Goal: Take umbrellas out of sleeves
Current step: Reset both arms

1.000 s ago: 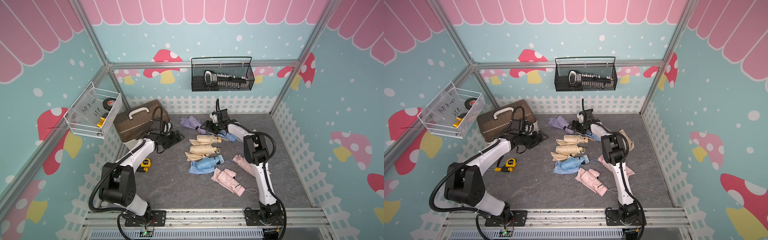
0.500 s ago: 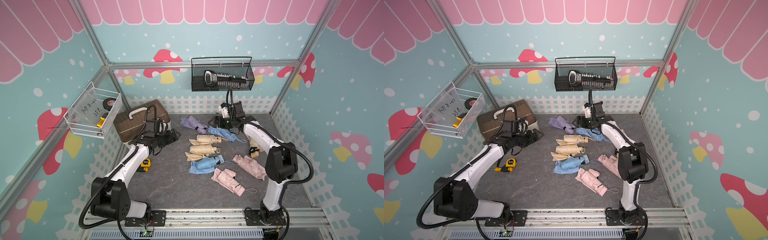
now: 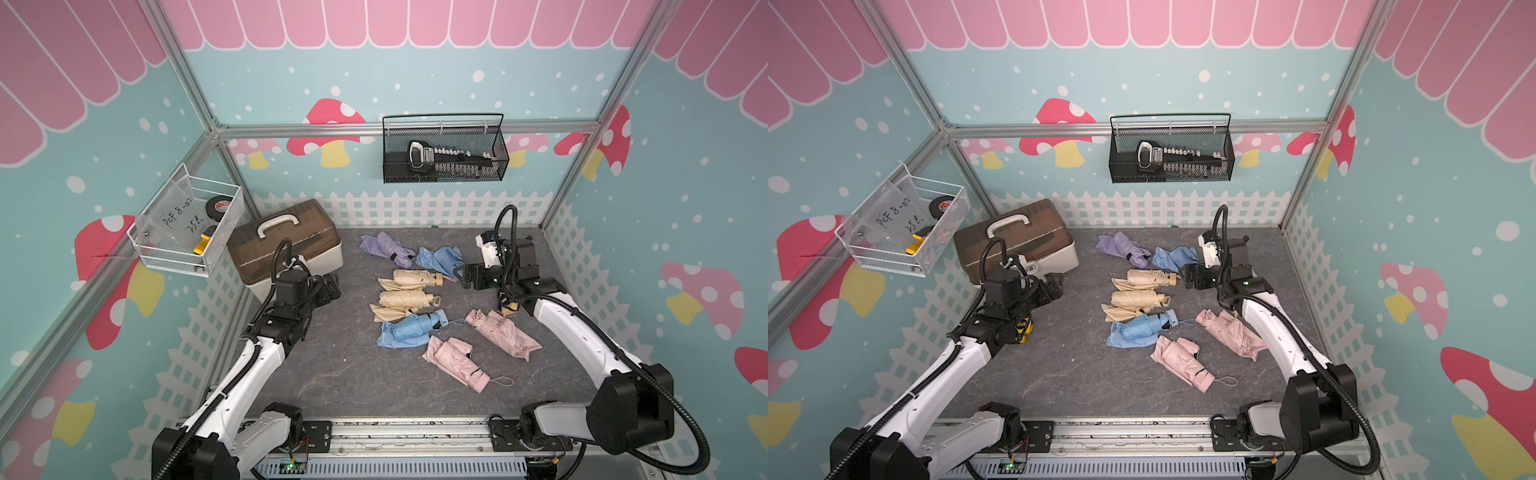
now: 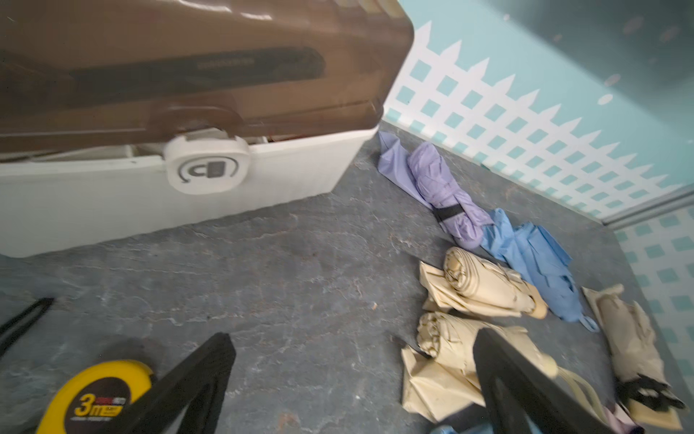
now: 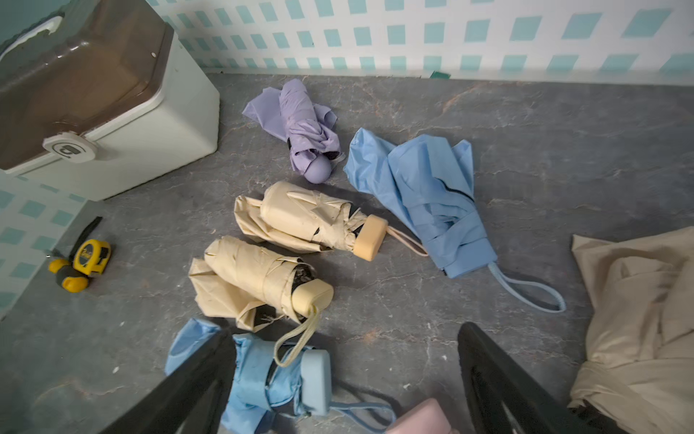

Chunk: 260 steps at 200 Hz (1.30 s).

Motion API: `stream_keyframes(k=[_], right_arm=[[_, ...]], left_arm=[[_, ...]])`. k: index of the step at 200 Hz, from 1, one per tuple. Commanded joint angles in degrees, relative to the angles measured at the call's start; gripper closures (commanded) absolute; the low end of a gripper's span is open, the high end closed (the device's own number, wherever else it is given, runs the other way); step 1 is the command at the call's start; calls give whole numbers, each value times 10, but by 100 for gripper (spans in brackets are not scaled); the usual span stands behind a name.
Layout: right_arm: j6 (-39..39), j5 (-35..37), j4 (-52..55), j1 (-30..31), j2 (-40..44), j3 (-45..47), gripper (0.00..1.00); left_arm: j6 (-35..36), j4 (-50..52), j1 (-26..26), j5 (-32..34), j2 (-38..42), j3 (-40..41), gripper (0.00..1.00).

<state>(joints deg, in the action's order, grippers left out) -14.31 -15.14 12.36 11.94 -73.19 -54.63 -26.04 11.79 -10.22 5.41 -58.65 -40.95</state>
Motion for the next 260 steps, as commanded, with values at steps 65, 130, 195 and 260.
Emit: stream_keyframes(k=[65,130,195,260], right_arm=[[80,83,-288,-124,-34,172,5],[103,58,-312,-159,-151,97,6],[151,70,-289,-159,-123,176,6],[126,74,-517,-158,-119,275,7]], left_arm=[[109,-171,1,146,2,114,1],[129,-209,27,150,-55,110,1],[137,-212,48,132,-92,96,1],[135,-338,83,95,-115,147,1]])
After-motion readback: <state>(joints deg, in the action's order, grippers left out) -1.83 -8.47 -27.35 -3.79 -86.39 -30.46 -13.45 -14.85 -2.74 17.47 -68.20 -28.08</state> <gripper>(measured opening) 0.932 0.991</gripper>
